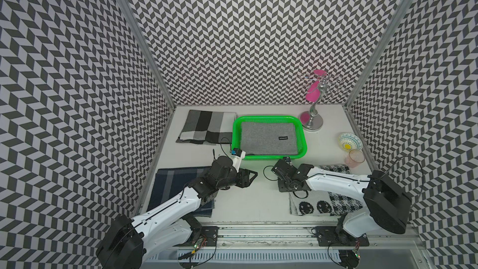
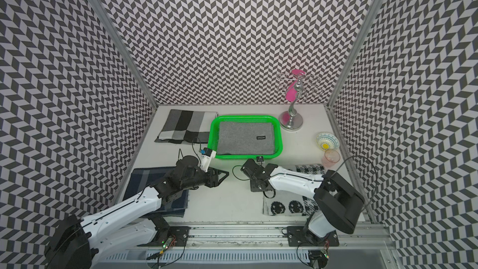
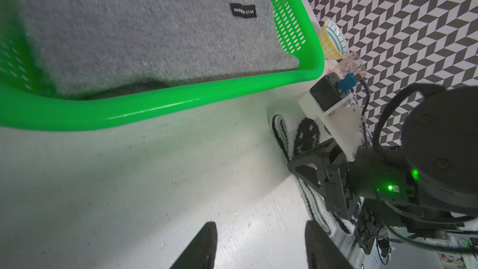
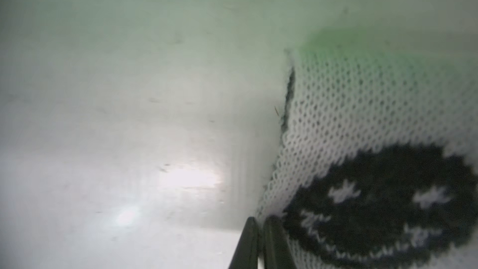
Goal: Put the folded scarf in the basket
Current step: Move the scarf to the center of the board.
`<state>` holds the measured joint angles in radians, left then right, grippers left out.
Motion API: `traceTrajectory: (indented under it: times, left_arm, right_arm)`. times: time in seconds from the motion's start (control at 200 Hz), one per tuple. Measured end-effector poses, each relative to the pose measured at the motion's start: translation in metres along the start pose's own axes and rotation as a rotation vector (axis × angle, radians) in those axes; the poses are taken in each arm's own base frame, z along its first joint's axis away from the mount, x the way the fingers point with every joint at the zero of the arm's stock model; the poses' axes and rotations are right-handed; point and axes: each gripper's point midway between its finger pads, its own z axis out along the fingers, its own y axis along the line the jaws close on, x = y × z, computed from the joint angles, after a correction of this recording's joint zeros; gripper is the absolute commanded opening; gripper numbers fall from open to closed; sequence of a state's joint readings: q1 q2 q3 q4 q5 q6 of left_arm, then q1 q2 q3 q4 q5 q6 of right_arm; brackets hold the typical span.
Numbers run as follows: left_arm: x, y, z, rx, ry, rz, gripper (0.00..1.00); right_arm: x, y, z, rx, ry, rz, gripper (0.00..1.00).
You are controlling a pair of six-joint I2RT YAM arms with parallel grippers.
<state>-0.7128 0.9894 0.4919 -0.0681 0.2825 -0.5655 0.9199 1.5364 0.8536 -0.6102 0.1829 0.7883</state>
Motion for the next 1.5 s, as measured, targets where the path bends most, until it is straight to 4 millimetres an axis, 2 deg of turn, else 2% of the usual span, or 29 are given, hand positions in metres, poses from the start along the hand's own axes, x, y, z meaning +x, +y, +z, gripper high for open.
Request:
traceTrajectory:
  times: [0.06,0.21,0.285,0.421,0.591,0.671,0.766,0.871,0.971,1.257,1.497]
  left_arm:
    - [0.002,0.002,0.000,-0.003,0.004,-0.007,0.58]
    - [0.005,0.003,-0.001,-0.006,0.003,-0.015,0.58]
    - [0.007,0.005,-0.002,-0.008,0.002,-0.019,0.57]
    - [0.012,0.008,-0.003,-0.010,0.001,-0.038,0.57]
    - [0.019,0.002,0.003,0.016,0.013,-0.064,0.63]
    - [0.027,-0.010,0.011,0.045,0.037,-0.055,0.67]
    - [0.040,-0.021,0.022,0.070,0.073,-0.047,0.73]
    - [0.055,-0.025,0.037,0.076,0.120,-0.055,0.75]
    - [0.067,-0.026,0.049,0.071,0.154,-0.056,0.78]
    - [0.070,-0.040,0.083,0.090,0.170,-0.048,0.81]
    - [0.085,-0.036,0.109,0.078,0.214,-0.062,0.81]
  right_arm:
    - [-0.005,0.018,-0.001,-0.053,-0.005,-0.007,0.16]
    - [-0.012,0.051,-0.001,-0.146,-0.011,-0.025,0.37]
    - [-0.013,0.055,-0.002,-0.162,-0.012,-0.031,0.43]
    - [-0.015,0.056,-0.016,-0.184,-0.030,-0.032,0.43]
    - [-0.027,0.036,-0.063,-0.236,-0.137,0.003,0.42]
    - [-0.034,0.016,-0.085,-0.252,-0.207,0.046,0.42]
    - [-0.041,-0.010,-0.098,-0.252,-0.269,0.099,0.42]
    - [-0.049,-0.034,-0.102,-0.237,-0.309,0.143,0.42]
    - [-0.053,-0.049,-0.101,-0.209,-0.320,0.154,0.42]
    - [-0.051,-0.051,-0.097,-0.196,-0.322,0.096,0.43]
    - [-0.049,-0.055,-0.098,-0.197,-0.338,0.072,0.43]
